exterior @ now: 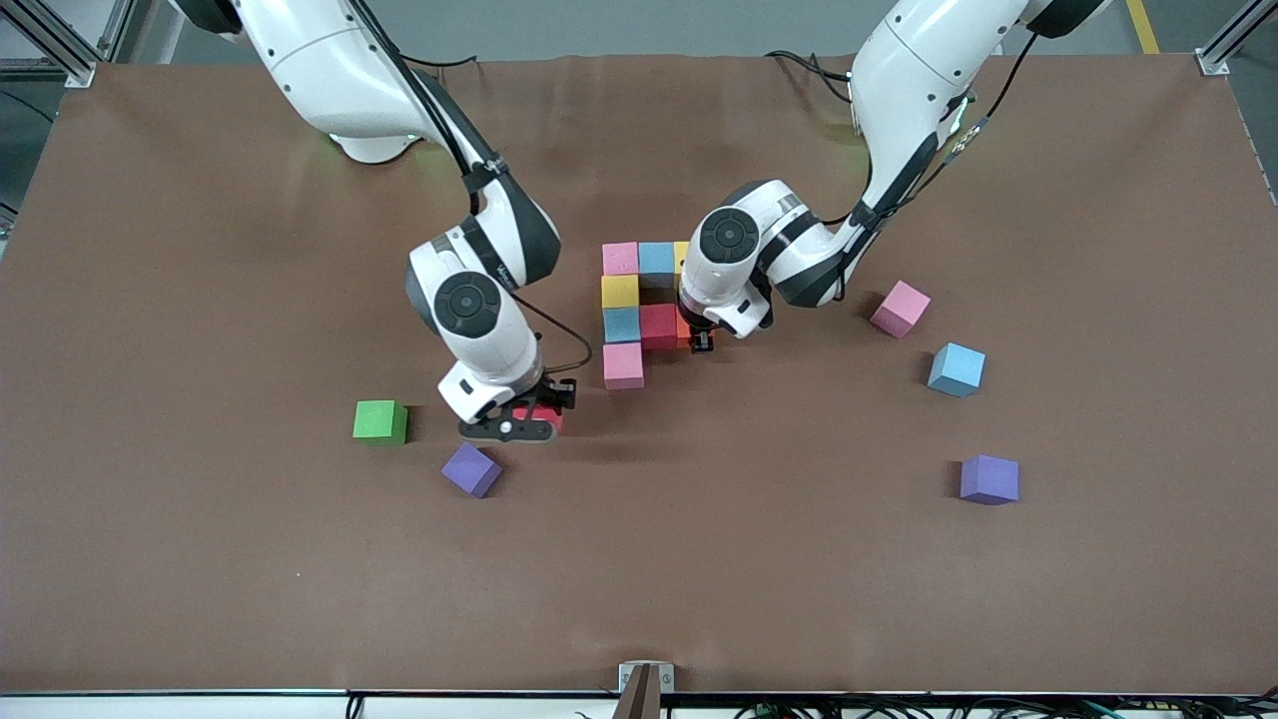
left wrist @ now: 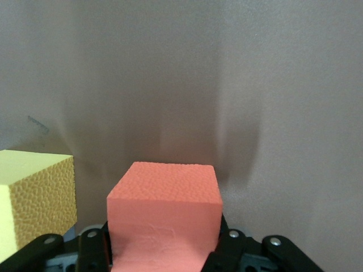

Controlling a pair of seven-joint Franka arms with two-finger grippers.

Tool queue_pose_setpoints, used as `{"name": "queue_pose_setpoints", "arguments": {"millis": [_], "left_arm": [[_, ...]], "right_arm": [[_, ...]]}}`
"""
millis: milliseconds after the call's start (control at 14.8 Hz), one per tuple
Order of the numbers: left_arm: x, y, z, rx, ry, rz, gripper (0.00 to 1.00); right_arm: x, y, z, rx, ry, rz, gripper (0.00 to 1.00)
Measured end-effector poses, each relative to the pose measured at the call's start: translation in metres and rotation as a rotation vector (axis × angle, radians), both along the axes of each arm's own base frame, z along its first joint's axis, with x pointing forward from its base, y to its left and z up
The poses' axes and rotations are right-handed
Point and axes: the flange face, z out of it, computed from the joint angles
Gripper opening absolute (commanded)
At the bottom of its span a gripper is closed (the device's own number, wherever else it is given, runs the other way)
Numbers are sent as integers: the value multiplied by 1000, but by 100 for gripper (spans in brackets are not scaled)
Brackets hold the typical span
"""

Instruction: Arrange 11 blocks into digit 3

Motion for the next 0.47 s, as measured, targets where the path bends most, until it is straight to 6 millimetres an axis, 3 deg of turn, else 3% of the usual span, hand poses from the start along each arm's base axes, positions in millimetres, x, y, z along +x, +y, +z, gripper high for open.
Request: {"name": "queue_pose_setpoints", "arguments": {"millis": [270, 338, 473], "left_arm": [[0, 0, 0, 0, -1, -1, 62], [0, 0, 0, 0, -1, -1, 65], [1, 0, 0, 1, -2, 0, 82]], "right_arm": [[-6, 57, -11, -20, 24, 120, 0], [-6, 68, -15, -23, 29, 133, 0], [-6, 83, -28, -25, 31, 148, 0]]}}
